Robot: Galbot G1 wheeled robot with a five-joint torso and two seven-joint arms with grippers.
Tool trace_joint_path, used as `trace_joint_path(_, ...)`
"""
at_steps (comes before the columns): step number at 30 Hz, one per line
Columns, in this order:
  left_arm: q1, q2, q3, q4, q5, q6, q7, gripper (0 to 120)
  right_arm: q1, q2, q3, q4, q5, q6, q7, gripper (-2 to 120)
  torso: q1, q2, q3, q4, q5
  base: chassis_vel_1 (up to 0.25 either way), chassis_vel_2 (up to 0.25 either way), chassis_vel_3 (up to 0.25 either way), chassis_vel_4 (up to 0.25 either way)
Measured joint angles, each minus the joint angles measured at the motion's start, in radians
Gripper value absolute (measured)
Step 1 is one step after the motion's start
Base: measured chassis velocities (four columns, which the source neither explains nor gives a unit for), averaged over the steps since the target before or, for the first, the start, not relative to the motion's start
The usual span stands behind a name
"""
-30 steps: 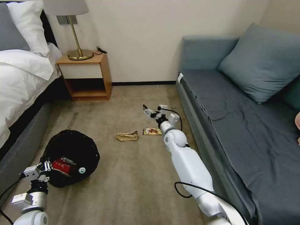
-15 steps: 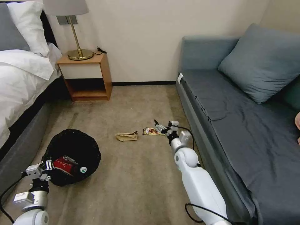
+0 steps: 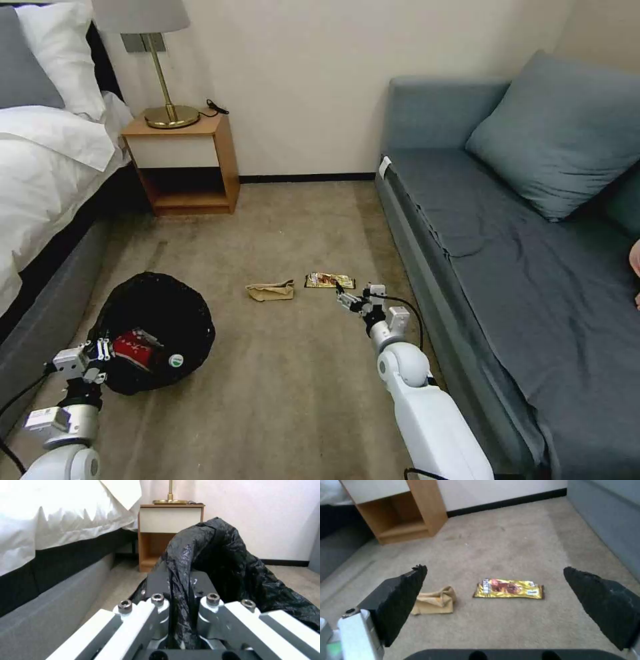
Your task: Pick up the trash bin, then pick up the garbage on the floor and place it into the trash bin.
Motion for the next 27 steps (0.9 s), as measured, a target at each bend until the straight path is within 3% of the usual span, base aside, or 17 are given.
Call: trace_joint_path(27, 0.02, -0.003, 0.002, -0.006, -0.002, -0.026, 0.003, 5, -0.054, 0.006, 0.008, 0.005, -0.093, 0.003, 0.014, 100, 0.0, 0.0, 0.0, 0.0, -0.0001, 0.0, 0.0, 0.0, 0.0)
